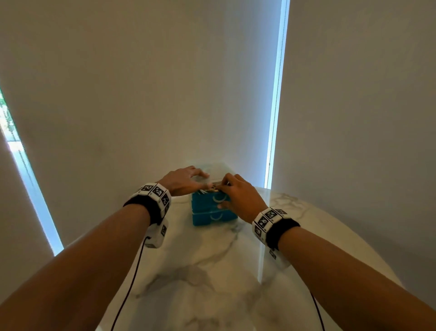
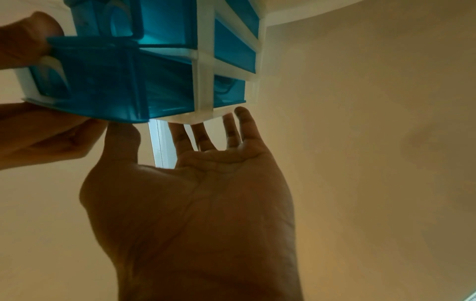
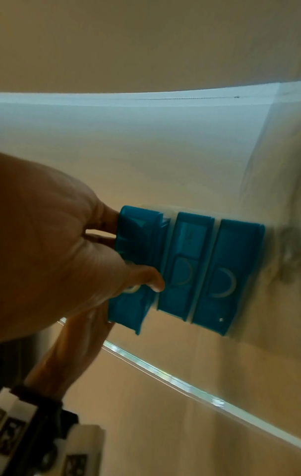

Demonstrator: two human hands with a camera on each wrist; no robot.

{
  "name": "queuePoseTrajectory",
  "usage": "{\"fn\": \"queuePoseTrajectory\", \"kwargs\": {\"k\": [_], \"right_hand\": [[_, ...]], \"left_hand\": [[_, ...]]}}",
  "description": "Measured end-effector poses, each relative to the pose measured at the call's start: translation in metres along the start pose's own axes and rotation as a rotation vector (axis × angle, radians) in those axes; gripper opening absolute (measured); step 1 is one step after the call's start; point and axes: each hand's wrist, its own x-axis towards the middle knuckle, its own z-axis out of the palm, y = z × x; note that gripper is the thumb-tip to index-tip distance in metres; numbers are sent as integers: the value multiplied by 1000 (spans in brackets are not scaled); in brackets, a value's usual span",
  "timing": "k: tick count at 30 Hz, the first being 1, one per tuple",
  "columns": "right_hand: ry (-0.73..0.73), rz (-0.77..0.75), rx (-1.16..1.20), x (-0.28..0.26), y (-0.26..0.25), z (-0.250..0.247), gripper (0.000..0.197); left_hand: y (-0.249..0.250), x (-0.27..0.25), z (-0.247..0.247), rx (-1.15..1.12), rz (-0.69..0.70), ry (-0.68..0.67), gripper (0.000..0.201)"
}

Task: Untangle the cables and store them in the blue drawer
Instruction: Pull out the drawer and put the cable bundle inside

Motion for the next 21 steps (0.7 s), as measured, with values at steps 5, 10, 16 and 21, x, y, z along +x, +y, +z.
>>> {"fn": "queuePoseTrajectory", "kwargs": {"k": [5, 10, 16, 21], "right_hand": [[61, 11, 227, -8, 19, -8, 49], [120, 4, 65, -11, 25, -4, 30], [289, 244, 98, 2, 16, 8, 54], [223, 283, 156, -13, 30, 9, 44]], "left_hand": [[1, 6, 4, 55, 36, 108, 57], [6, 7, 1, 158, 93, 86, 54], [6, 1, -5, 56, 41, -75, 92], [-6, 4, -4, 136, 148, 7, 82]]}}
